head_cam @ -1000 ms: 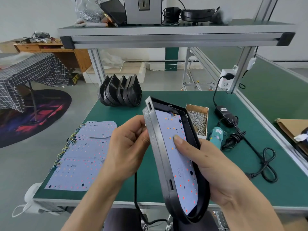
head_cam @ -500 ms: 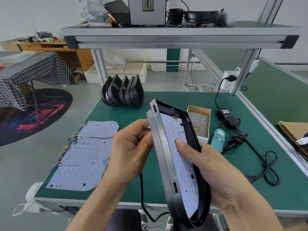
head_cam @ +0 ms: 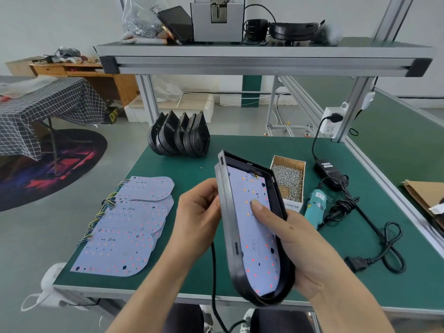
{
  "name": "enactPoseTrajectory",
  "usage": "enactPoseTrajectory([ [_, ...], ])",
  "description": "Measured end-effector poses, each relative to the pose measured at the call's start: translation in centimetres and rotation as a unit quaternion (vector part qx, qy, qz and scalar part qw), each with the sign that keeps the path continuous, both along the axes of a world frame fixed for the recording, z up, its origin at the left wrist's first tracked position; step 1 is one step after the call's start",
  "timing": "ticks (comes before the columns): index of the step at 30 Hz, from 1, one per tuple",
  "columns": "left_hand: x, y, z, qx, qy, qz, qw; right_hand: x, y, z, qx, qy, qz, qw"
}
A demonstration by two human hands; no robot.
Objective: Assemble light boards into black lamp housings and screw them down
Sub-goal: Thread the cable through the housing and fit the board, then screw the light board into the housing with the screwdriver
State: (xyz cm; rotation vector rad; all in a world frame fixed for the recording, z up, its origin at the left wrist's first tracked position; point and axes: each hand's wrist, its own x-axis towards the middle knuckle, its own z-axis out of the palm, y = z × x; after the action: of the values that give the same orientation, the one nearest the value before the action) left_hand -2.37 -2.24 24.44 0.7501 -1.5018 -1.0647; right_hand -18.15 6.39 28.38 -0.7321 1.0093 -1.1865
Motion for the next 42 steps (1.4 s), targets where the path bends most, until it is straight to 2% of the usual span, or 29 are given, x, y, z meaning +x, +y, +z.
enactPoseTrajectory([
  [2, -0.1, -0.1, -0.6, 0.03, -0.003, -0.018, 0.999, 0.3, -0.8, -0.5, -0.009, 0.015, -0.046, 0.999],
  [4, 0.2, 0.0, -1.4, 0.067, -0.002, 0.018, 0.998, 0.4, -1.7, -1.0, -0.007, 0.058, -0.109, 0.992],
  [6, 1.1, 0.6, -2.4, 0.116, 0.048, 0.064, 0.99, 0.3, -2.5, -1.7, -0.013, 0.104, -0.157, 0.982],
  [8, 1.9, 2.0, -3.4, 0.141, 0.06, 0.036, 0.988, 0.1, -3.0, -2.4, -0.033, 0.132, -0.173, 0.975],
  [11, 2.0, 4.0, -3.8, 0.146, -0.058, -0.034, 0.987, -0.1, -3.4, -3.6, -0.062, 0.172, -0.125, 0.975],
  [15, 1.6, 4.3, -3.6, 0.166, -0.115, 0.033, 0.979, 0.0, -3.6, -5.0, -0.074, 0.198, -0.031, 0.977],
  [20, 1.6, 3.8, -3.6, 0.163, -0.158, 0.043, 0.973, -0.5, -3.8, -5.9, -0.08, 0.198, -0.038, 0.976],
  [24, 0.9, 3.2, -5.0, 0.211, -0.183, 0.054, 0.959, -0.4, -4.0, -7.0, -0.046, 0.284, -0.078, 0.955],
  [27, 0.6, 2.5, -5.9, 0.206, -0.263, 0.076, 0.939, -1.3, -3.4, -7.9, -0.029, 0.372, -0.069, 0.925],
  [29, 0.4, 1.9, -6.0, 0.185, -0.316, 0.091, 0.926, -2.5, -2.6, -8.2, -0.028, 0.441, -0.106, 0.891],
  [30, 0.2, 1.6, -6.0, 0.181, -0.336, 0.095, 0.919, -3.2, -2.3, -8.3, -0.028, 0.488, -0.142, 0.86],
  [32, -0.1, 1.0, -6.1, 0.188, -0.361, 0.095, 0.908, -5.1, -1.7, -8.2, -0.013, 0.595, -0.209, 0.776],
  [33, -0.2, 0.7, -6.1, 0.192, -0.367, 0.091, 0.905, -6.1, -1.5, -8.2, 0.017, 0.641, -0.22, 0.735],
  [35, -0.6, 0.0, -6.0, 0.192, -0.378, 0.088, 0.901, -7.8, -1.6, -8.1, 0.109, 0.7, -0.199, 0.677],
  [37, -1.0, -0.6, -6.0, 0.195, -0.384, 0.094, 0.898, -8.8, -2.5, -8.4, 0.17, 0.719, -0.158, 0.656],
  [42, -2.4, -0.8, -5.8, 0.201, -0.39, 0.111, 0.892, -9.6, -4.9, -9.0, 0.218, 0.705, -0.109, 0.666],
])
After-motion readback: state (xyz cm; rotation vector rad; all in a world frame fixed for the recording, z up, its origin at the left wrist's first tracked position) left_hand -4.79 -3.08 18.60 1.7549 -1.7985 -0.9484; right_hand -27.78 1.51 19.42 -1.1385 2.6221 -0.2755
